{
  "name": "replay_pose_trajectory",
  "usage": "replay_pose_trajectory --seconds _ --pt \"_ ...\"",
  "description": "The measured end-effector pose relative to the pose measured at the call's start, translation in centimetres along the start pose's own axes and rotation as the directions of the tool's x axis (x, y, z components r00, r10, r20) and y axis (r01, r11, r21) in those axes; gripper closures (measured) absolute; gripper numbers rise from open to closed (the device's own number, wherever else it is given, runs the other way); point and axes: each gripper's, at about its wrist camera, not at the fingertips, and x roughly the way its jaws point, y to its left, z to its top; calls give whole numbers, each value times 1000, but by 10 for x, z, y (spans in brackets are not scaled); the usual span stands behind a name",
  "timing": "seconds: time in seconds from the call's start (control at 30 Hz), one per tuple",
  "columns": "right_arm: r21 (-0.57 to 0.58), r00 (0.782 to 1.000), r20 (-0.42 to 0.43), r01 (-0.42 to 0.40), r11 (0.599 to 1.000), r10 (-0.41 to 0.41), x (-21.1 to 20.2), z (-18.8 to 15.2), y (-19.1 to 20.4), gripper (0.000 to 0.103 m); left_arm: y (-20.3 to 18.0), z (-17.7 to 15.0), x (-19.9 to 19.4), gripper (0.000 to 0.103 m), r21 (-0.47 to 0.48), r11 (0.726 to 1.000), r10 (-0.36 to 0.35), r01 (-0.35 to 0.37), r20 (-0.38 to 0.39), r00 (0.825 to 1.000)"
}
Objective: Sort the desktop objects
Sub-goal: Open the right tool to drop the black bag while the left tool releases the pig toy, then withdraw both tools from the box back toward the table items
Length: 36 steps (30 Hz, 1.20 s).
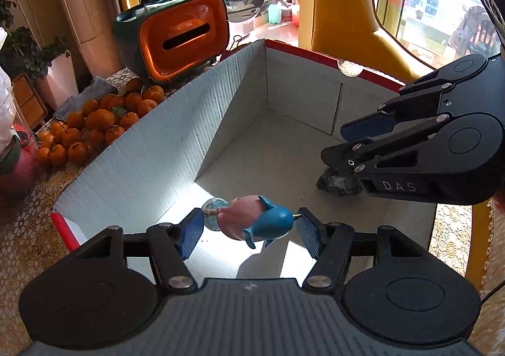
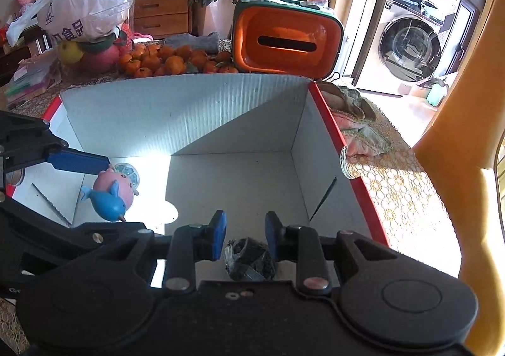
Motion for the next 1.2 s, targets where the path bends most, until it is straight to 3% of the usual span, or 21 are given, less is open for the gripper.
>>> replay_pose_trajectory --seconds 0.17,0.4,0.63,0.77,1.2 --pt "36 1000 -23 -8 999 9 7 0 -8 76 -2 7 13 39 45 999 -2 6 -72 997" --pt "86 999 -33 -20 996 23 11 -5 -16 75 -7 10 30 39 85 996 -8 25 -205 979" --pt "121 999 -29 -18 993 22 8 -8 -23 72 -9 10 37 39 112 993 -8 39 -269 963" --pt "138 1000 -26 -14 990 18 4 -9 -27 71 -10 10 35 39 102 993 -20 50 -274 961" --pt "145 1000 -3 -24 989 24 -26 -11 -19 70 -5 11 -17 39 28 999 -38 43 -176 984"
